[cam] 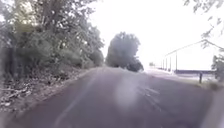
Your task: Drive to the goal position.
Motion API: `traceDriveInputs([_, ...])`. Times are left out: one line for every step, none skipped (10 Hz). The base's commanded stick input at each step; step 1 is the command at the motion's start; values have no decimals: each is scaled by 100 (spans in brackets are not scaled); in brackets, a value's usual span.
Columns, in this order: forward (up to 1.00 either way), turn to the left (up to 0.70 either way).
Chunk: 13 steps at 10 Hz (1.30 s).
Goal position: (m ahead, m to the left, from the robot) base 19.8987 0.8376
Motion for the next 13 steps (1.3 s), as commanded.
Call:
traceDriveInputs([100,0])
traceDriveInputs([100,0])
traceDriveInputs([100,0])
traceDriveInputs([100,0])
traceDriveInputs([100,0])
traceDriveInputs([100,0])
traceDriveInputs([100,0])
traceDriveInputs([100,0])
traceDriveInputs([100,0])
traceDriveInputs([100,0])
traceDriveInputs([100,0])
traceDriveInputs([100,0])
traceDriveInputs([100,0])
